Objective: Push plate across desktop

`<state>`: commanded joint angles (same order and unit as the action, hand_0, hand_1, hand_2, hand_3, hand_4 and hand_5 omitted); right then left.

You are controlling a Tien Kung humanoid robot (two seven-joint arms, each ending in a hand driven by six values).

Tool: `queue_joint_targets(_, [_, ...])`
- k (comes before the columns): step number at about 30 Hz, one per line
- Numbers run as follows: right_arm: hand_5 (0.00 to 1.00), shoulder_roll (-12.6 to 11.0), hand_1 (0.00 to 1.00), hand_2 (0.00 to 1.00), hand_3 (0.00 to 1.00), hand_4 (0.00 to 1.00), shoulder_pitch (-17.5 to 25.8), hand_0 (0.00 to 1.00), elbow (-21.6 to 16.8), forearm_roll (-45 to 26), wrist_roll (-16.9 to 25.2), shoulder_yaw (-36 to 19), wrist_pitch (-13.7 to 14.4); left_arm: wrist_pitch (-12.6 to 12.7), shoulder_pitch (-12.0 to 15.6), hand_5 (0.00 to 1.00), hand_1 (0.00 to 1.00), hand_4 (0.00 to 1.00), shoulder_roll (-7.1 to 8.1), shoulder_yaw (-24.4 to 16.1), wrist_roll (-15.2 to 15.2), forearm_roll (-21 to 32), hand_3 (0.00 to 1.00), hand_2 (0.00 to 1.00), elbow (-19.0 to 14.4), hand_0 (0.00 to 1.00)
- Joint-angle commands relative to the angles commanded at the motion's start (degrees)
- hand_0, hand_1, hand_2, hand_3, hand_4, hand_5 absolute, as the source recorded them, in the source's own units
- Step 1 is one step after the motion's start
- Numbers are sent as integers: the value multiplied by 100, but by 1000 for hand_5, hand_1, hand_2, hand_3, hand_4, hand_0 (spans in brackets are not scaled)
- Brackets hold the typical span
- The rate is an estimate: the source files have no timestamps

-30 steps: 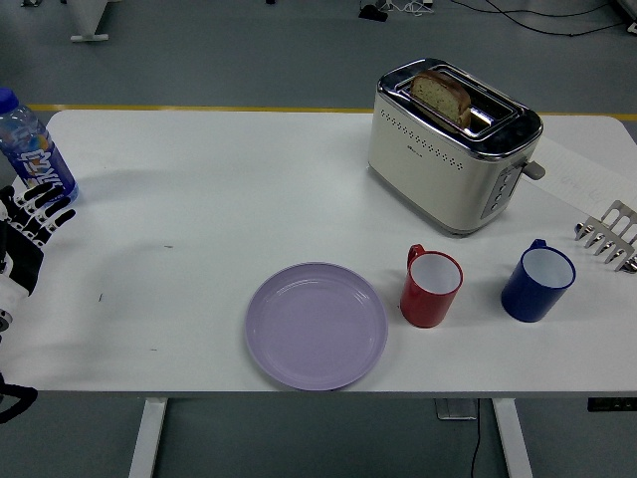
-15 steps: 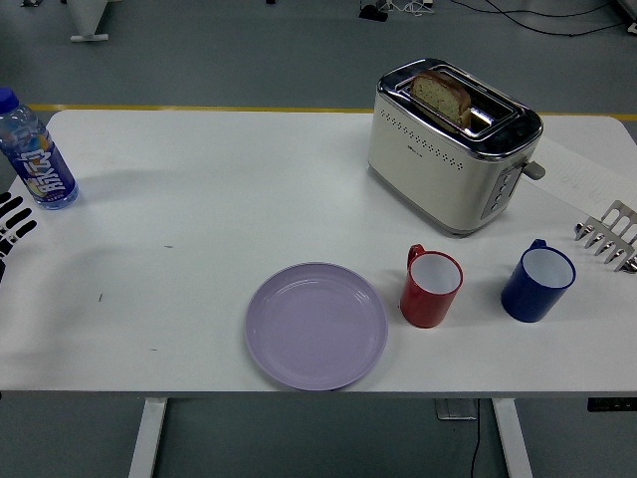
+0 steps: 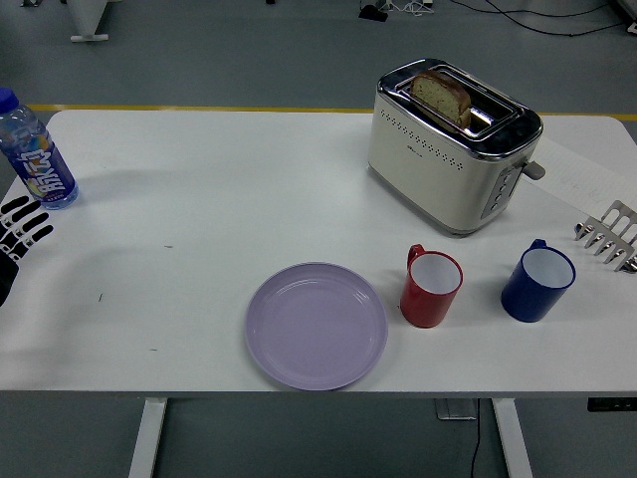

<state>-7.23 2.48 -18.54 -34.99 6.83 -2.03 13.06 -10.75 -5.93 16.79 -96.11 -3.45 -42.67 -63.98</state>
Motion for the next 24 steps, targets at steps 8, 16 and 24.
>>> queue_joint_targets(8, [410,-8,562,683,600,410,-27,578,-2,12,3,-6,3,-75,-45,998,734,527,-22,151,117,4,617,706,35,677])
queue_joint_targets(16, [410,-15,562,683,600,410,-37,578,-7,22,-1,-7,6,-127,-97,998,736,539,-49,204,162,-11,619,706,16,673])
queue_joint_targets(24, [410,-20,562,682,599,409,-33,578,-8,38,2,-23,6,-135,-81,998,736,541,-52,193,185,-27,620,706,19,672])
